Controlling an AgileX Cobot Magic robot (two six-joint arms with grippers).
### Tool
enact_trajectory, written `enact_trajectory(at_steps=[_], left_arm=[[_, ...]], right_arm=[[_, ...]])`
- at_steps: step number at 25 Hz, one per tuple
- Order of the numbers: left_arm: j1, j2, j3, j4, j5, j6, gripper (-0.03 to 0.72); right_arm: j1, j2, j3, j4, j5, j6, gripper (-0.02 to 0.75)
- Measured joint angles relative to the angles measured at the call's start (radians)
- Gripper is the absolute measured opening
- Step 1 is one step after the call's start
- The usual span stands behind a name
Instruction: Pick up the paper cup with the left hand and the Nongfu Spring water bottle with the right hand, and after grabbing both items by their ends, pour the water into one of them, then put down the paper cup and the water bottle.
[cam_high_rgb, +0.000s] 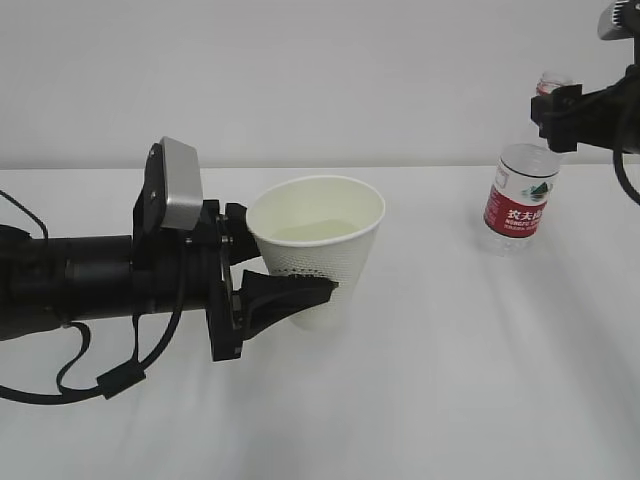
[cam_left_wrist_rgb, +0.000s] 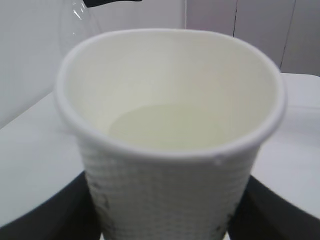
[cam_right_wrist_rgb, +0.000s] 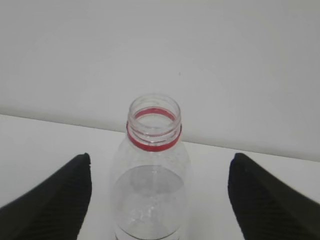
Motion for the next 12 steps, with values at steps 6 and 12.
enact_trajectory(at_steps=[6,12], left_arm=[[0.000,0.000,0.000,0.000,0.000,0.000,0.485],[0.000,0.000,0.000,0.000,0.000,0.000,0.485]], right_arm=[[0.000,-0.048,0.004,-0.038,0.062,0.019,0.631],[0.000,-0.095,0.011,-0.047,0.139,0.036,0.622]])
